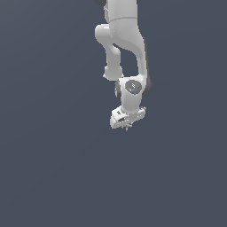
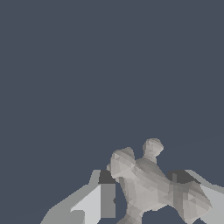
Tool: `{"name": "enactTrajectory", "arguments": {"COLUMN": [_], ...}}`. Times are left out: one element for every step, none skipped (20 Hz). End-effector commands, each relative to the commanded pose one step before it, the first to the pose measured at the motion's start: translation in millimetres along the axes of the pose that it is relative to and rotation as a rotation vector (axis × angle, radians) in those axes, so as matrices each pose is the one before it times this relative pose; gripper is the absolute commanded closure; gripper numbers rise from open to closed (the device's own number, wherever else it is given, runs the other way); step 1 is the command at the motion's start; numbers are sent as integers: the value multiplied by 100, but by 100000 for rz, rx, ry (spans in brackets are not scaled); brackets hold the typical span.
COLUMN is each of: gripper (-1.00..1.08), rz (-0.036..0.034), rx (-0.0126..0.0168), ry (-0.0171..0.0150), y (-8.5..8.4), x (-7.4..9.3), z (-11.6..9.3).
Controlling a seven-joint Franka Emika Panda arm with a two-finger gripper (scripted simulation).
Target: Pick up the object and move it to a goal position.
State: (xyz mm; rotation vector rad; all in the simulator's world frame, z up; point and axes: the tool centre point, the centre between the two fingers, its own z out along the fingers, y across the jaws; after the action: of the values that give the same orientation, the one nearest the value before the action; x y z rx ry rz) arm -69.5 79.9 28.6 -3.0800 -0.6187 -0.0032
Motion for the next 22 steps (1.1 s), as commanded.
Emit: {"name": "enactTrajectory", "arguments": {"gripper": [108,108,108,108,108,108,108,108,108,108,108,108,108,108,108,108,108,108,108,108,108,108], "rz": [118,0,0,0,1,0,0,0,0,0,0,0,0,3,0,0,0,0,11,0,0,0], "rx": [11,0,0,0,48,0,0,47,0,0,0,0,0,41,0,0,0,0,4,0,0,0], "ry": [27,0,0,0,-10,0,0,-12,0,0,0,0,0,-27,0,0,0,0,-47,0,0,0], "y": [845,420,465,506,546,579,610,641,663,686,706,724,739,755,731,707,683,661,647,621,601,583], "x": [396,216,240,262,283,302,319,336,350,364,376,388,398,408,398,387,377,367,361,349,341,333], "z": [-552,-304,-337,-367,-381,-419,-442,-447,-479,-495,-509,-521,-531,-513,-523,-504,-486,-469,-424,-438,-423,-408]}}
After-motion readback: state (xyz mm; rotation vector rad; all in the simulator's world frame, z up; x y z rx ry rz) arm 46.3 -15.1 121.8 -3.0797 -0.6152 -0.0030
